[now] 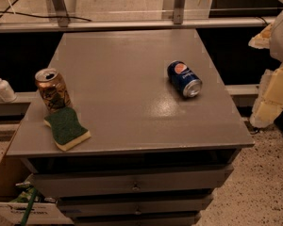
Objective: Pick orange can
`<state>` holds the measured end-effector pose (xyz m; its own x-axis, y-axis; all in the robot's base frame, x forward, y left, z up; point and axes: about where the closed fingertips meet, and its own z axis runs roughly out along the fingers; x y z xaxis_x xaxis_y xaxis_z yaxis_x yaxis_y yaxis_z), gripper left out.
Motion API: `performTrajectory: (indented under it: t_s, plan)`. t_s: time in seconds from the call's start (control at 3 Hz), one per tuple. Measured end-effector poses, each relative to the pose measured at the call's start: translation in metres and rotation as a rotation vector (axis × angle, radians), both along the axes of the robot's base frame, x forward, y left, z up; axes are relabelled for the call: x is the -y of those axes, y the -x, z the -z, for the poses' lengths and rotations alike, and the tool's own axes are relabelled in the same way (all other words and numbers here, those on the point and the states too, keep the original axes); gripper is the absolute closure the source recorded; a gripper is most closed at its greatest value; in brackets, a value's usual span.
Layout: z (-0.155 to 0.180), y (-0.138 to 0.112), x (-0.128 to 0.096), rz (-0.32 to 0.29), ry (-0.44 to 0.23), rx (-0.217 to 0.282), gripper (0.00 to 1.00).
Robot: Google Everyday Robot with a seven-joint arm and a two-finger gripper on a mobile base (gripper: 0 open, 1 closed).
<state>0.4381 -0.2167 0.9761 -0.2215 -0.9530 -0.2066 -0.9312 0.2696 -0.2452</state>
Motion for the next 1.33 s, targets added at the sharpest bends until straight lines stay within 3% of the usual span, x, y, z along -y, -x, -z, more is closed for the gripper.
performTrajectory:
  t_s: [0.33, 0.67, 1.0, 1.33]
  plan:
    - [0.0, 0.0, 0.0, 0.0, 0.0, 0.0, 0.0]
    - [0.013, 0.0, -0.016, -0.025, -0.063, -0.003, 0.0]
    - [0.032, -0.01, -0.054, -0.064, -0.208, -0.005, 0.0]
    - [0.041, -0.027, -0.105, -0.118, -0.376, -0.002, 0.0]
